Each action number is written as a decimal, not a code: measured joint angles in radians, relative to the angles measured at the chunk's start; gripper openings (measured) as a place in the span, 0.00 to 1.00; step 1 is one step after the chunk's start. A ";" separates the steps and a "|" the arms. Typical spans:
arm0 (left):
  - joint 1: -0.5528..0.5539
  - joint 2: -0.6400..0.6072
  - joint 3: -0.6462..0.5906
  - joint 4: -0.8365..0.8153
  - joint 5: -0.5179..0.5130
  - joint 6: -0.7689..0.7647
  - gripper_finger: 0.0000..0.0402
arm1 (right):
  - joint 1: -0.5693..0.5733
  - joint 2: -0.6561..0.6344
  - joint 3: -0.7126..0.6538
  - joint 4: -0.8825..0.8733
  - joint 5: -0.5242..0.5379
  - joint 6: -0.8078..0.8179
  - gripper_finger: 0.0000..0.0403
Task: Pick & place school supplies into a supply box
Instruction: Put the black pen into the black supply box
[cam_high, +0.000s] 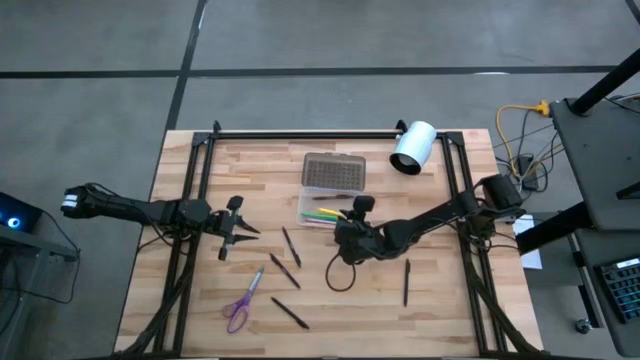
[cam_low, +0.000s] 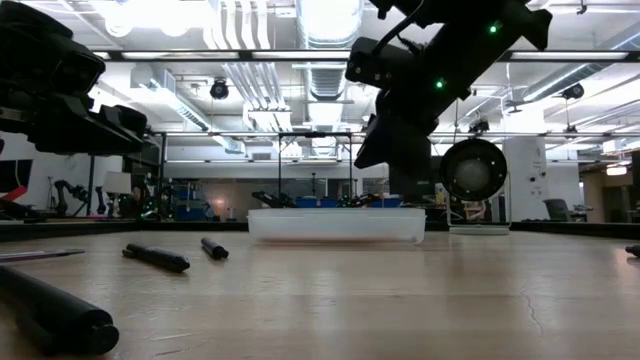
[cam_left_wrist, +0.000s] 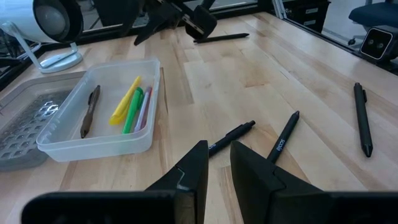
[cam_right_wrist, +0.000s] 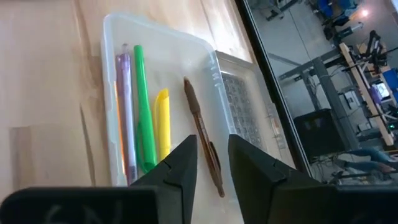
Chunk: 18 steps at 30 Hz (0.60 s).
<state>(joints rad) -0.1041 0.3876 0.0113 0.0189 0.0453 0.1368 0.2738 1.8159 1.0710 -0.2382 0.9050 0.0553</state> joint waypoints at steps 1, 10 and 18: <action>0.000 0.000 0.000 0.000 0.000 0.000 0.13 | 0.003 -0.003 0.000 -0.001 0.000 0.011 0.20; 0.000 0.000 0.000 0.000 0.000 0.000 0.13 | -0.014 -0.075 0.071 -0.328 -0.501 0.281 0.20; 0.000 0.000 0.000 0.000 0.000 0.000 0.13 | 0.001 -0.075 0.169 -0.581 -0.734 0.675 0.18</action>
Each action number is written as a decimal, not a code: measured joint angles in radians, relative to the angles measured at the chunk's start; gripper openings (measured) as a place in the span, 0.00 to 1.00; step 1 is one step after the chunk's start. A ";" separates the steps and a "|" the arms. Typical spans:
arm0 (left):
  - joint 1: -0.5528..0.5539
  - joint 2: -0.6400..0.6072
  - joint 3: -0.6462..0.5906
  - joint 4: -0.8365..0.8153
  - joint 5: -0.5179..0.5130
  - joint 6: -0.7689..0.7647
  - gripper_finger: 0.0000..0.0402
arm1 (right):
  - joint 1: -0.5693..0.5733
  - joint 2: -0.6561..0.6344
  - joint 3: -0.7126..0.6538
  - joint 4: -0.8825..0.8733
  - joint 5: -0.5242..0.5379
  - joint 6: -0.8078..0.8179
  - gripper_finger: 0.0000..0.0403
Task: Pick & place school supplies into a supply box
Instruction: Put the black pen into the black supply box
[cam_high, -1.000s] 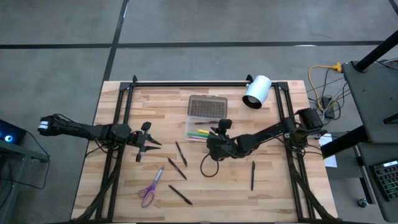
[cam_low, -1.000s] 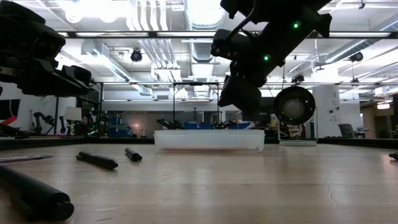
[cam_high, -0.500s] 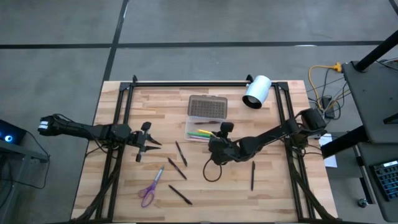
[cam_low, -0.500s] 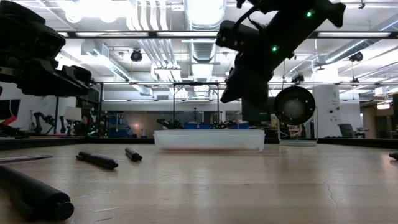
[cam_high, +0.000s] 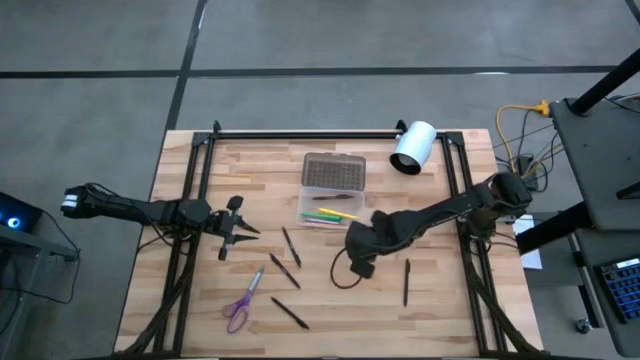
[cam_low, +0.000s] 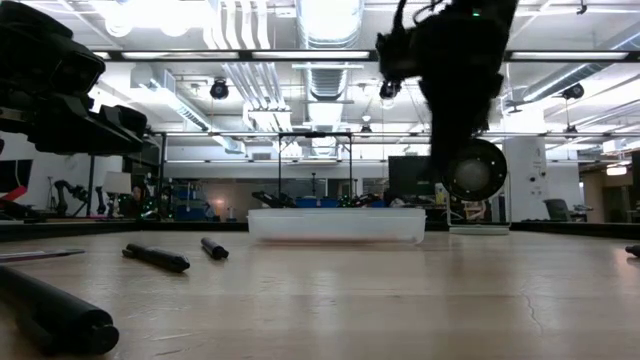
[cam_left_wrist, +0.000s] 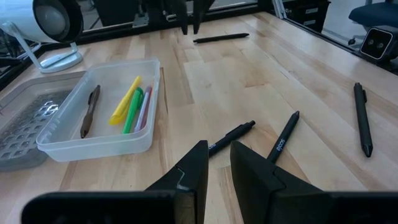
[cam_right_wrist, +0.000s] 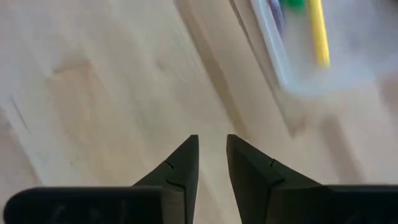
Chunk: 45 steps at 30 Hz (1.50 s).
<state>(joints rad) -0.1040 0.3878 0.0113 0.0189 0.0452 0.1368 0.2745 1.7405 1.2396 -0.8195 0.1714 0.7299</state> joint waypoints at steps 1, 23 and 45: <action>0.000 0.000 0.000 0.000 0.000 0.000 0.13 | 0.007 0.000 0.000 -0.023 -0.003 0.066 0.18; 0.000 0.000 0.000 0.000 0.000 0.000 0.13 | 0.143 0.000 -0.077 -0.139 -0.237 0.885 0.16; 0.000 0.000 0.000 0.000 0.000 0.000 0.13 | 0.235 -0.005 -0.179 -0.090 -0.323 1.132 0.15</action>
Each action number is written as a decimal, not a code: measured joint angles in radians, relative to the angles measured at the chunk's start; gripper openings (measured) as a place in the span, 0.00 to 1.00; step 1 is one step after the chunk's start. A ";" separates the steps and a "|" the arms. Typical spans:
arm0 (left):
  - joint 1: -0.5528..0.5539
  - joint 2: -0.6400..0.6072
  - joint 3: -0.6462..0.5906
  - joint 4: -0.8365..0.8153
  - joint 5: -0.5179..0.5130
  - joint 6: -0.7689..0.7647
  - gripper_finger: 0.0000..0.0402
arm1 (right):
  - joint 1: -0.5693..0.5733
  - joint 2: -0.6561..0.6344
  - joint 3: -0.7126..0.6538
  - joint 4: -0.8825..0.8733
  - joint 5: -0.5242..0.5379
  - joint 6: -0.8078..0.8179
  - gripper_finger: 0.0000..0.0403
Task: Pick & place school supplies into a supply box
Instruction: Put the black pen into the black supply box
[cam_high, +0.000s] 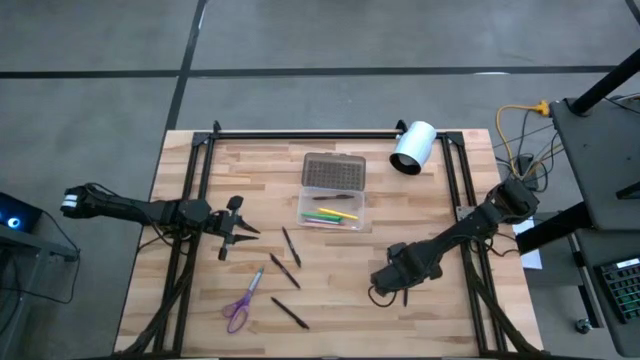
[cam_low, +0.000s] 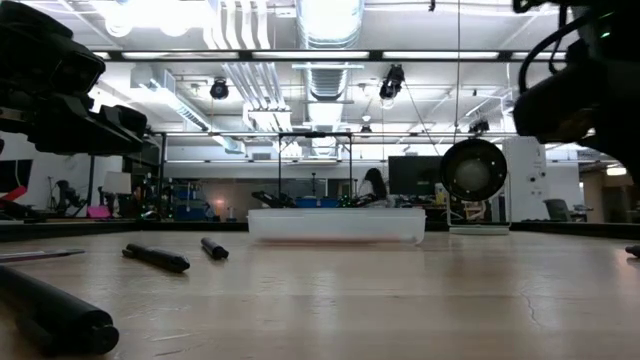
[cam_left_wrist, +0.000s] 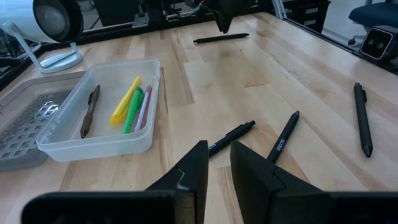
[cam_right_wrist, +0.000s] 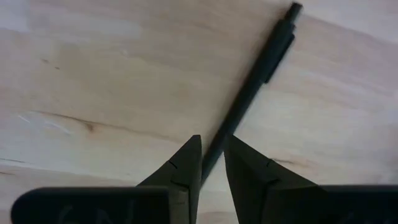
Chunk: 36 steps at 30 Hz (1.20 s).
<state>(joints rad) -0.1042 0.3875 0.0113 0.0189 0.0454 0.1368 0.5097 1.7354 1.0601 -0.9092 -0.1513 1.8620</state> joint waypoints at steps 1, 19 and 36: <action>0.000 0.000 0.000 0.000 0.000 0.000 0.13 | 0.004 -0.002 -0.004 0.000 0.000 0.012 0.15; 0.000 0.000 0.000 0.000 0.000 0.000 0.13 | 0.010 -0.017 -0.129 0.138 -0.007 0.058 0.15; 0.000 0.000 0.000 0.000 0.000 0.000 0.13 | 0.007 -0.023 -0.193 0.194 -0.045 -0.049 0.07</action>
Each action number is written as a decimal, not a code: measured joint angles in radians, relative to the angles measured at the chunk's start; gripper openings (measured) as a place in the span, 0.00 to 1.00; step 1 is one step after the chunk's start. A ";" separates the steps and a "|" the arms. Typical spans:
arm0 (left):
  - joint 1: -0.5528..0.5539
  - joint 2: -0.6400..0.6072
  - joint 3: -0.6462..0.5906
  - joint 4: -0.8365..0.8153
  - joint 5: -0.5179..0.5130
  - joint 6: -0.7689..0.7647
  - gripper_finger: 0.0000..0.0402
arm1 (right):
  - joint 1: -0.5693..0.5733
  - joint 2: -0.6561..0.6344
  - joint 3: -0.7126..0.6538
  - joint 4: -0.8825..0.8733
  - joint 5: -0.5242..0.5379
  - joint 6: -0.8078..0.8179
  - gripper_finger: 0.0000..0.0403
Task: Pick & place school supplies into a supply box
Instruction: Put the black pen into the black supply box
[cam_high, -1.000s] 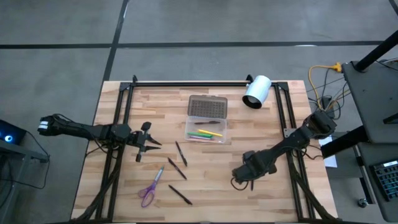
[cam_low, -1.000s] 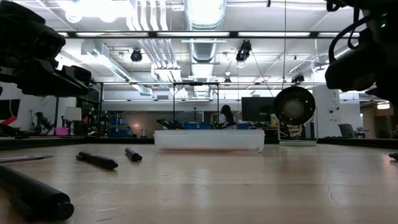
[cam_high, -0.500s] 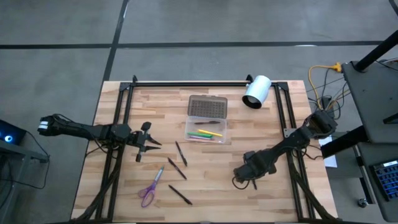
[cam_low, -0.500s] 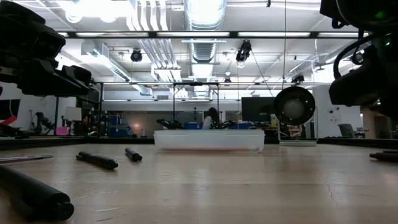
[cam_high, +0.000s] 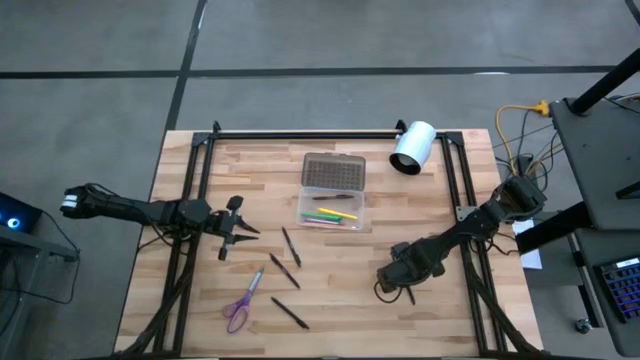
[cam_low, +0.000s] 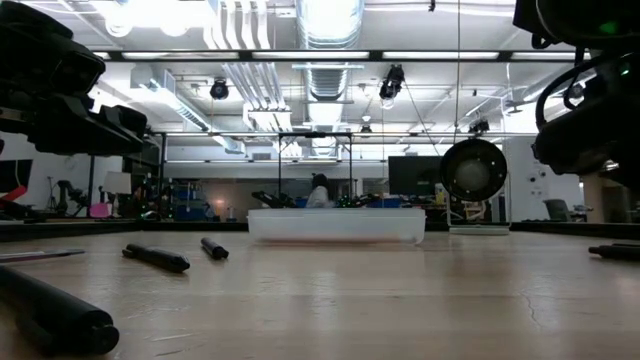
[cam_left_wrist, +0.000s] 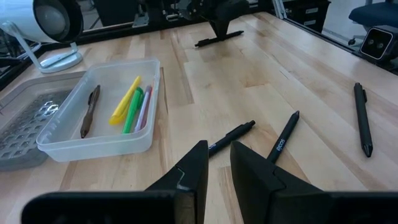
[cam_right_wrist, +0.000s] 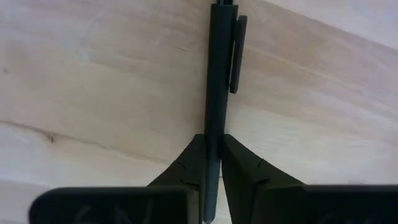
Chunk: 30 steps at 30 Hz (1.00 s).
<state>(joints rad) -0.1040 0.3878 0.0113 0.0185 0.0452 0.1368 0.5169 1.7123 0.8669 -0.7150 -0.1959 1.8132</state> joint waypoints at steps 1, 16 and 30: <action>0.000 0.000 0.000 0.000 0.000 0.000 0.13 | 0.000 0.000 0.002 -0.003 0.005 -0.017 0.05; 0.000 0.000 0.000 0.000 0.000 0.000 0.13 | -0.060 0.000 0.100 -0.202 0.237 -0.242 0.04; 0.000 0.000 0.000 0.000 0.000 0.000 0.13 | -0.201 0.002 0.265 -0.309 0.668 -0.669 0.03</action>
<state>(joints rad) -0.1040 0.3878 0.0113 0.0188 0.0455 0.1368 0.3154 1.7147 1.1322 -1.0243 0.4716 1.1438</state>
